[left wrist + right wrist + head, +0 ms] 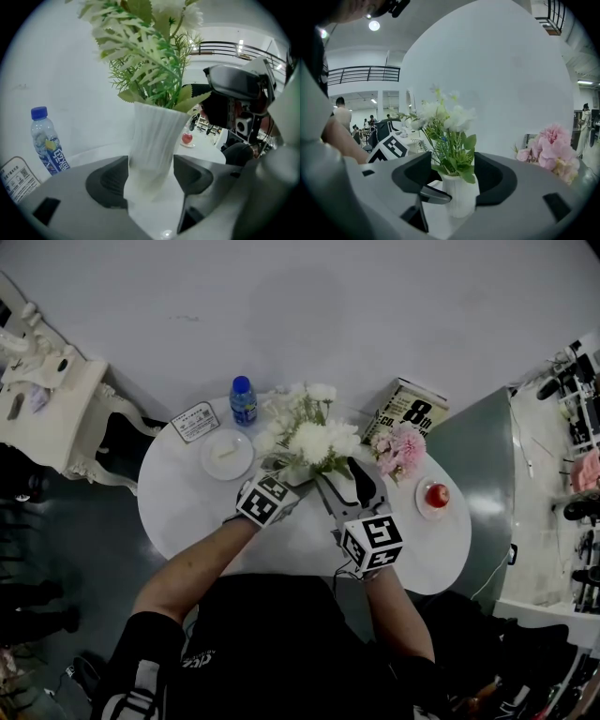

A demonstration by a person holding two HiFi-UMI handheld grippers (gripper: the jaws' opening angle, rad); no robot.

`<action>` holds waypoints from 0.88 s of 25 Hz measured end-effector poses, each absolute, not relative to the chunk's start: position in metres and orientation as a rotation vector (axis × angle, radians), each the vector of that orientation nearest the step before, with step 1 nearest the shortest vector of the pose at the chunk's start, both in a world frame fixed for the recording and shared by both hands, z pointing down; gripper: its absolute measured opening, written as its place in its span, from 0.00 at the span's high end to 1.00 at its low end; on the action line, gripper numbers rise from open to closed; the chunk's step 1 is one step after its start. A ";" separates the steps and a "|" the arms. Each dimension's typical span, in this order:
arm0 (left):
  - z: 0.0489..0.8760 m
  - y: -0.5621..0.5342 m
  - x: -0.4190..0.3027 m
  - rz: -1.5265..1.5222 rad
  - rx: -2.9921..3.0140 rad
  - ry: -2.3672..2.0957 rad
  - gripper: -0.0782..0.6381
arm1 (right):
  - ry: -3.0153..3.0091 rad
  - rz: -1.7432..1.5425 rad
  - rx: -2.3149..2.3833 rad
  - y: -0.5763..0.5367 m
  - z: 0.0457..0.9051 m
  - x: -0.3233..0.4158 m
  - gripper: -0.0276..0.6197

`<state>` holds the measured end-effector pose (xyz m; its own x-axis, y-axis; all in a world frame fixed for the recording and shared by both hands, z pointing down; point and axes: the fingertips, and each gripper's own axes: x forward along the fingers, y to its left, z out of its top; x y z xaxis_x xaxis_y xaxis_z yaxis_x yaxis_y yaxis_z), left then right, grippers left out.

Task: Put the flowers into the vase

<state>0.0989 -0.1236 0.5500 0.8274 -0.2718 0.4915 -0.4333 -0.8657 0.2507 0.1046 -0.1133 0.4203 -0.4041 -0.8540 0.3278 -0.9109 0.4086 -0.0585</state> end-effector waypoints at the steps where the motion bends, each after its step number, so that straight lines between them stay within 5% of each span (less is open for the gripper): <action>1: 0.549 -0.123 0.098 0.640 2.657 -0.532 0.47 | -2.420 0.336 1.553 -0.112 0.420 0.105 0.55; 17: 0.522 -0.118 0.062 0.646 2.709 -0.584 0.48 | -2.410 0.232 1.675 -0.095 0.389 0.104 0.55; 22: 0.506 -0.107 0.040 0.597 2.716 -0.560 0.58 | -2.410 0.238 1.670 -0.085 0.377 0.095 0.55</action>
<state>0.0400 -0.1074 0.5064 0.8374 -0.3060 0.4529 -0.4324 -0.8778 0.2063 0.0953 -0.0845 0.3772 -0.3421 -0.9048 0.2536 -0.9369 0.3490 -0.0188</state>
